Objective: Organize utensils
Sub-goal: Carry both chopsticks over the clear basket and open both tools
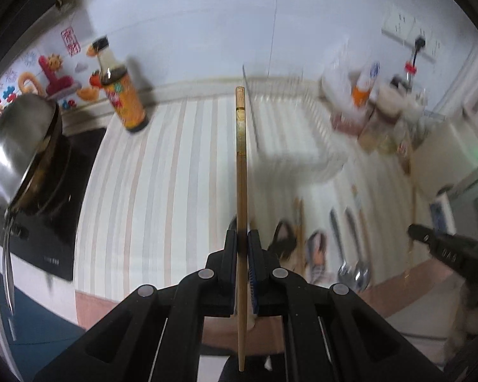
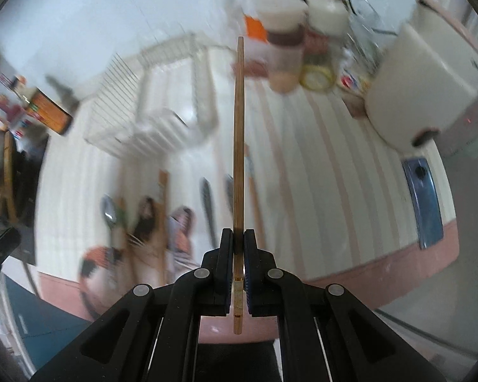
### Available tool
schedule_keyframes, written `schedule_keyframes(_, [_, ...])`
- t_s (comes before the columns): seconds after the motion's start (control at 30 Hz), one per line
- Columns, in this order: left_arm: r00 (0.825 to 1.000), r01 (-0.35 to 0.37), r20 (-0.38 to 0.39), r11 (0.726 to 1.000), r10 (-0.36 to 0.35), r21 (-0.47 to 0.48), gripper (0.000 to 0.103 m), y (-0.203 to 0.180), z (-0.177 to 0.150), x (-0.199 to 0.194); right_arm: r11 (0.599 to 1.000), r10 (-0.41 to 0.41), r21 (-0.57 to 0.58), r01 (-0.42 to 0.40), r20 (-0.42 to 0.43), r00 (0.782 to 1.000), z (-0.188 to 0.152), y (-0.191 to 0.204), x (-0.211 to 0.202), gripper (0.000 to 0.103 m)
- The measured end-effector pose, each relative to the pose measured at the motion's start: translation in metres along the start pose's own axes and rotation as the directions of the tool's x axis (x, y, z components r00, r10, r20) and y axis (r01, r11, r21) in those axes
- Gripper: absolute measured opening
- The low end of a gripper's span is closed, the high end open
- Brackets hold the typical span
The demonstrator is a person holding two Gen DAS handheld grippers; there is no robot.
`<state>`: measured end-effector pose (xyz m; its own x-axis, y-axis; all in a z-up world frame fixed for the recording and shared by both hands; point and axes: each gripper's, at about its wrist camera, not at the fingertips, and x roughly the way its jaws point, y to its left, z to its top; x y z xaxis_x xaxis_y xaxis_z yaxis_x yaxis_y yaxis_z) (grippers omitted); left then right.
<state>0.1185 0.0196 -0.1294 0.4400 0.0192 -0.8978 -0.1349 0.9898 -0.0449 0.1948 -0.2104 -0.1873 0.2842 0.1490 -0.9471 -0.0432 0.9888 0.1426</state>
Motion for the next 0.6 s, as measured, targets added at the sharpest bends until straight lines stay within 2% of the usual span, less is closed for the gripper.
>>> schedule_keyframes(0.2, [0.995, 0.095, 0.0, 0.993, -0.096, -0.076, 0.004, -0.002, 0.083, 0.01, 0.986, 0.167, -0.013, -0.167, -0.013, 0.986, 0.074, 0.027, -0.001, 0.006])
schedule_keyframes(0.3, [0.989, 0.138, -0.031, 0.983, -0.142, -0.122, 0.004, -0.003, 0.126, 0.034, 0.981, 0.193, -0.025, -0.194, -0.027, 0.981, 0.116, 0.042, 0.015, 0.006])
schedule_keyframes(0.4, [0.985, 0.144, -0.069, 0.979, -0.155, -0.143, 0.004, -0.005, 0.165, 0.068, 0.978, 0.205, -0.035, -0.208, -0.062, 0.977, 0.154, 0.056, 0.04, 0.006])
schedule_keyframes(0.6, [0.97, 0.155, -0.159, 0.969, -0.186, -0.19, 0.004, -0.005, 0.203, 0.131, 0.981, 0.186, -0.032, -0.192, -0.13, 0.974, 0.198, 0.071, 0.093, 0.006])
